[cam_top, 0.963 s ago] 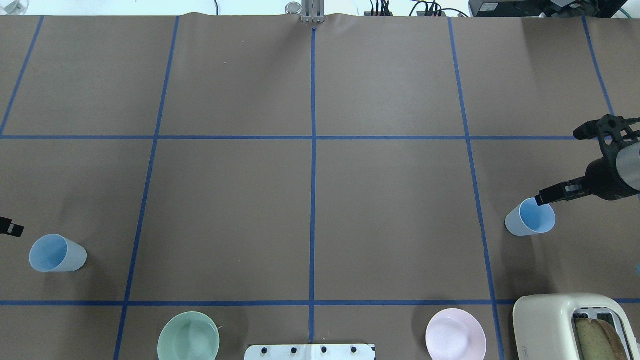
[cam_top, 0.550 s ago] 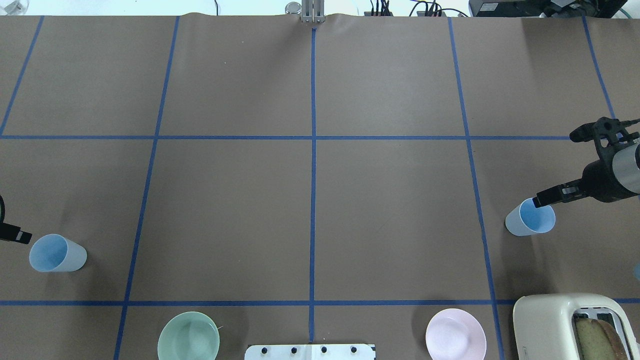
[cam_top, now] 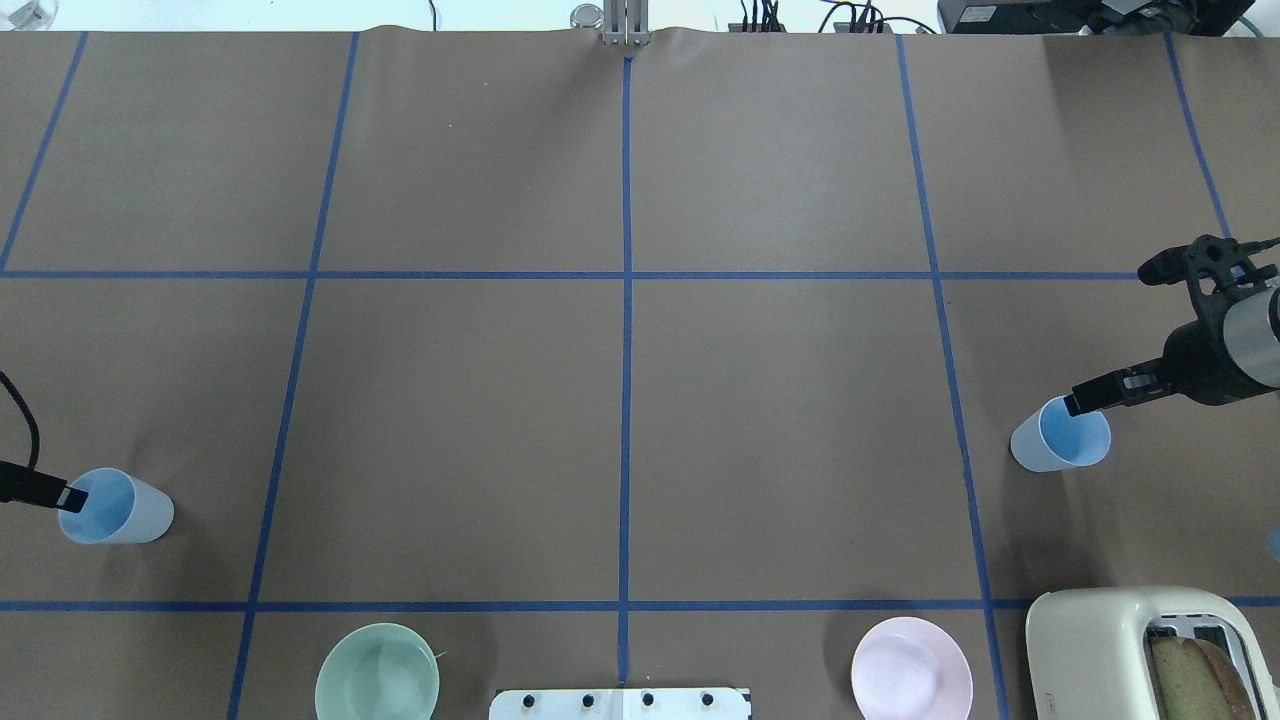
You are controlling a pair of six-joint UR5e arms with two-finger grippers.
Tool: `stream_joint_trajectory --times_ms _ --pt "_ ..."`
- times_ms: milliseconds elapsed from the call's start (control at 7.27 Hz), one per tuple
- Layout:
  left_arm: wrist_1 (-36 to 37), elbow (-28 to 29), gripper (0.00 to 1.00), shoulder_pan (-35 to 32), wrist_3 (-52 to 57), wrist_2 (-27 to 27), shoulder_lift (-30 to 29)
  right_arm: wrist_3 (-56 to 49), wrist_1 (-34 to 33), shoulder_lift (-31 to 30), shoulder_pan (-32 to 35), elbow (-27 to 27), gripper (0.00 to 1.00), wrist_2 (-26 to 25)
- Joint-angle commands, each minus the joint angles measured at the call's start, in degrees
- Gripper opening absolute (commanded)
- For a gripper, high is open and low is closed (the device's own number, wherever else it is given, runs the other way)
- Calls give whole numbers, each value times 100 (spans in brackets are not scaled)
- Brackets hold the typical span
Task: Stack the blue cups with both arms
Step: 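Grasp the right cup's rim while lowering the left gripper onto the other blue cup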
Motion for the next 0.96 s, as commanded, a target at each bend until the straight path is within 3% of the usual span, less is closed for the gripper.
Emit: stream_joint_trajectory --times_ms 0,275,550,688,825 --pt "-3 4 59 132 -27 2 -38 0 0 1 0 -7 91 -8" --pt "-3 4 38 168 -19 2 -46 0 0 1 0 -7 91 -8" --pt "-3 4 7 168 -27 2 -81 0 0 9 0 -7 91 -8" --pt "-3 -5 0 168 -27 2 -90 0 0 9 0 -7 91 -8" --pt "-3 -13 0 168 -27 2 -99 0 0 9 0 -16 91 1"
